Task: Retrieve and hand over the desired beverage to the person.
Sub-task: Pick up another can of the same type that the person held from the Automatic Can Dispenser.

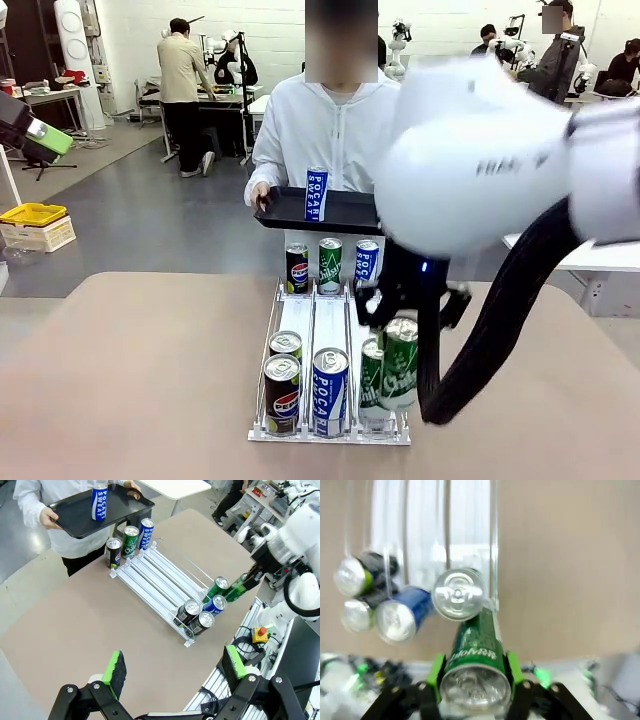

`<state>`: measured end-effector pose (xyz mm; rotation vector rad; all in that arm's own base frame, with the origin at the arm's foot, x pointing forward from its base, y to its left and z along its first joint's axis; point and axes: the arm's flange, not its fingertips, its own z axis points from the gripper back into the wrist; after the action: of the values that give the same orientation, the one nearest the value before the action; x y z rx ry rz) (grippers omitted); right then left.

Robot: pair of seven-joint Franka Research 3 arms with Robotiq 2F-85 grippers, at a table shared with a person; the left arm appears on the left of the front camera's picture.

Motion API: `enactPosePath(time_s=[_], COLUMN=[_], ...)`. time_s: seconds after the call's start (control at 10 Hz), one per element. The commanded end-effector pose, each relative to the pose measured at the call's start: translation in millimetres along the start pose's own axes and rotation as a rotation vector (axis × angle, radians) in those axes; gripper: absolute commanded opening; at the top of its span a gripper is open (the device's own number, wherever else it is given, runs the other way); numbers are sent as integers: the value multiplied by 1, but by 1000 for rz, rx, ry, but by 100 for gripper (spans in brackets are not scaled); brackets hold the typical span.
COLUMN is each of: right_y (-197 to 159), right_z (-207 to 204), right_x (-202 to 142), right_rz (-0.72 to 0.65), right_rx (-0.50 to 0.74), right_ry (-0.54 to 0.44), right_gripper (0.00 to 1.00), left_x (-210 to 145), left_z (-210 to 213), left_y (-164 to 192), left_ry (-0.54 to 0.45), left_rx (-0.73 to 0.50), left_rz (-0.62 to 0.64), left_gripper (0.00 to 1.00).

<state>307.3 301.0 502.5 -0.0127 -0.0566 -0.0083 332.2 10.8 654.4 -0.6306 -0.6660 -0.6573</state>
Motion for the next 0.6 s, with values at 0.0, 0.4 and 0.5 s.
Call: enactPosePath(time_s=[0.0,0.4,0.5], right_y=[9,24,22], right_z=[65,173,187], right_x=[9,-5,0], right_rz=[-52,-70,-75], right_rx=[-62,-26,-16], right_ry=[-9,-143,-177], right_gripper=[45,45,45], left_x=[-1,-1,-1], left_z=[1,1,1], left_y=[2,2,2], left_ry=[-12,-12,-12], left_rx=[-19,-19,-19], left_rz=[-17,-17,-17], left_gripper=[100,100,100])
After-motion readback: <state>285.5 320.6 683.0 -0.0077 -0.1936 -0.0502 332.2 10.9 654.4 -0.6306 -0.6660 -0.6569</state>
